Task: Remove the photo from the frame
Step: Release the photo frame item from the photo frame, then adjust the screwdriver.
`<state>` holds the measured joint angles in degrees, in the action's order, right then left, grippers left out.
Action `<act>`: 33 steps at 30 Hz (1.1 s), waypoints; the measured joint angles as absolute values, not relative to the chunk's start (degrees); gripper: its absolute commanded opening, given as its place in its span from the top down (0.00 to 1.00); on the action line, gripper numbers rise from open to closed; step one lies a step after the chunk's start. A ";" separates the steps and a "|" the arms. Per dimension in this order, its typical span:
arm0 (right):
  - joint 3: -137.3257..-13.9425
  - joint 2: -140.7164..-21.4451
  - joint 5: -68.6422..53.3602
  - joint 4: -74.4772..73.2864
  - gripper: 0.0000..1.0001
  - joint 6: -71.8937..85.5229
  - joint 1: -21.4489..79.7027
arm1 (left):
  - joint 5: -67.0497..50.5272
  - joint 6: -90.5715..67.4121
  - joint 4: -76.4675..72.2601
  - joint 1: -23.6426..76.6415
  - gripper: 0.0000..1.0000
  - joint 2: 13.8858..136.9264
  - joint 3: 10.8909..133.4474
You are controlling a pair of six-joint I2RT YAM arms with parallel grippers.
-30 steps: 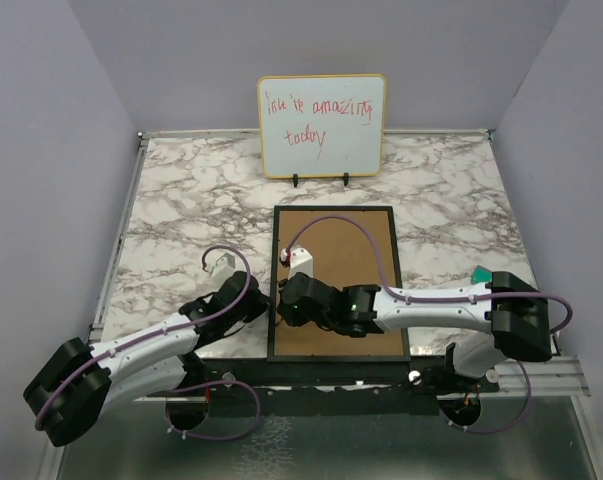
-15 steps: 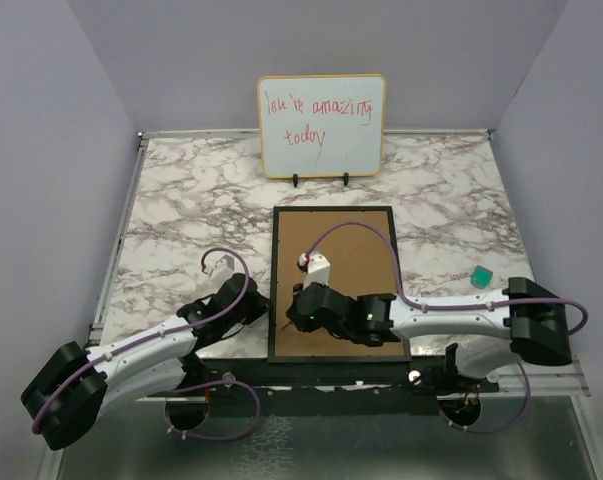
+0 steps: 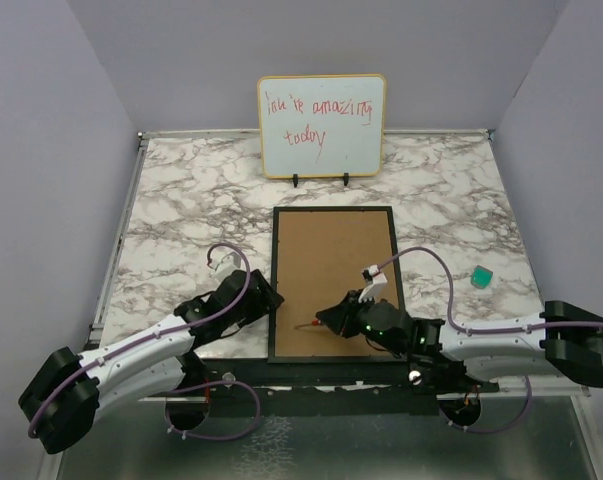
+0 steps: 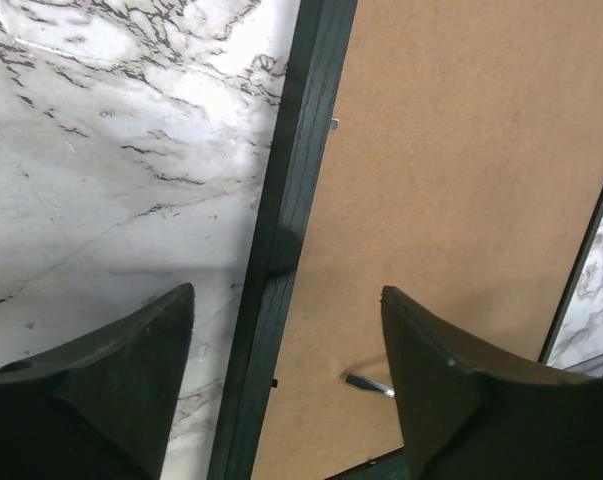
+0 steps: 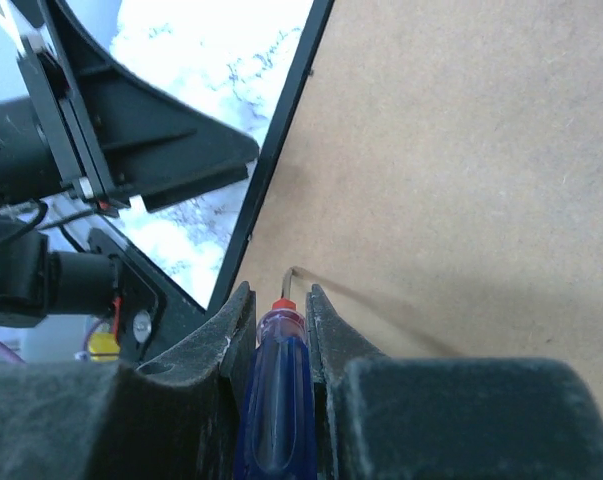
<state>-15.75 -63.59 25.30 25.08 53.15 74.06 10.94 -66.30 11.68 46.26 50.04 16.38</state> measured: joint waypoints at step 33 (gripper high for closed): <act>-16.78 -67.11 -43.22 49.04 0.99 57.06 40.01 | -38.65 -25.36 18.61 46.09 0.51 55.99 36.91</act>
<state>-16.78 -67.11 -43.22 49.04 57.06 40.01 -38.65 -25.36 18.61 46.09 55.99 36.91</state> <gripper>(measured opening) 0.216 0.757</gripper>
